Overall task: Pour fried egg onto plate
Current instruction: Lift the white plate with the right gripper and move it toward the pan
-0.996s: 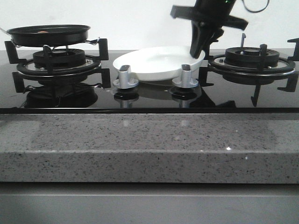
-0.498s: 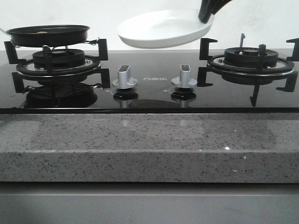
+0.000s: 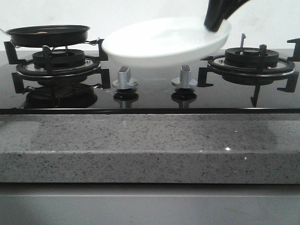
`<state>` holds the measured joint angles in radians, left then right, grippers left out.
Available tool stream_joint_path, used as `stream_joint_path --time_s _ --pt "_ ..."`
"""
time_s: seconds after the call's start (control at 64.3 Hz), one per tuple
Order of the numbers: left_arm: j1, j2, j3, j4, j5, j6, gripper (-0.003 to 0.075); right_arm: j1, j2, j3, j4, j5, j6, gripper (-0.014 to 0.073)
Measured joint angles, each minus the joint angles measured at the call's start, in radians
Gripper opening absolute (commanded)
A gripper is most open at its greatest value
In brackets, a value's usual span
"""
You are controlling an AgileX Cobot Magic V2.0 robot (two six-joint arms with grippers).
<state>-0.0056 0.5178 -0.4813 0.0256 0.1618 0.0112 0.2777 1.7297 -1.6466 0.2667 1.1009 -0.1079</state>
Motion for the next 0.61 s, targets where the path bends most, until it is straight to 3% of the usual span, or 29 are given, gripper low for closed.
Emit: stream_joint_path --time_s 0.202,0.607 --pt "0.0 0.0 0.0 0.0 0.0 0.0 0.0662 0.023 -0.056 0.163 0.023 -0.072 -0.004 -0.0059" --pt "0.0 0.0 0.0 0.0 0.0 0.0 0.0662 0.023 -0.06 0.178 0.038 -0.056 -0.006 -0.0059"
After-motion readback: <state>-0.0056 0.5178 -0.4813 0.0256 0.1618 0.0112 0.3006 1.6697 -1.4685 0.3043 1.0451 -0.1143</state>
